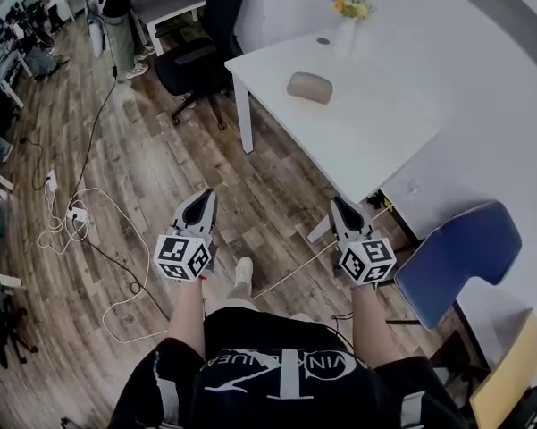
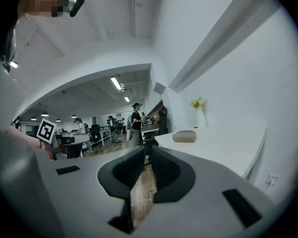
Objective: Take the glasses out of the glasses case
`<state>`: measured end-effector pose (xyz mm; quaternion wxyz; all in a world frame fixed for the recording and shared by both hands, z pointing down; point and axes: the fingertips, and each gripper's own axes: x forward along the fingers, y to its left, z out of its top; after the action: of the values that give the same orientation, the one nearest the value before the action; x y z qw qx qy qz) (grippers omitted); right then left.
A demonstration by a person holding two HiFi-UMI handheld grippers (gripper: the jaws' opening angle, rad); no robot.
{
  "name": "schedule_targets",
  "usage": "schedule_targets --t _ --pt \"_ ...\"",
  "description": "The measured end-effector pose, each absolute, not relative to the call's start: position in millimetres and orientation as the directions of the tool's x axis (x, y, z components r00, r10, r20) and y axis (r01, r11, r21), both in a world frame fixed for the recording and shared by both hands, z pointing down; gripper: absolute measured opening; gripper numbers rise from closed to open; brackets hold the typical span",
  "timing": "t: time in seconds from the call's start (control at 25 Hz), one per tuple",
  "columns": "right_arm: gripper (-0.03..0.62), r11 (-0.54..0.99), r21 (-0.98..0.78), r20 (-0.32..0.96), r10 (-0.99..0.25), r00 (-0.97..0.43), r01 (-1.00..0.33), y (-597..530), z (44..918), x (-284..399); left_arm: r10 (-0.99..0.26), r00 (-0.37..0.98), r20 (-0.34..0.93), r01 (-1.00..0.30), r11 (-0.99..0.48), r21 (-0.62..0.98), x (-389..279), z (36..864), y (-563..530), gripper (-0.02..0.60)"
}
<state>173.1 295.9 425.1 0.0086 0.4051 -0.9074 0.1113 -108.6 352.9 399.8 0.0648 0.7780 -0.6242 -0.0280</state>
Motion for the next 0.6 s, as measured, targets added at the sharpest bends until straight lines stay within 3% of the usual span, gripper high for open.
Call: schedule_targets --t 0.6 --pt "0.115 0.51 -0.303 0.154 -0.808 -0.569 -0.805 180.8 436.9 123.8 -0.94 0.33 0.087 -0.933 -0.311 0.18 -173.9 408.3 204.8 0.017"
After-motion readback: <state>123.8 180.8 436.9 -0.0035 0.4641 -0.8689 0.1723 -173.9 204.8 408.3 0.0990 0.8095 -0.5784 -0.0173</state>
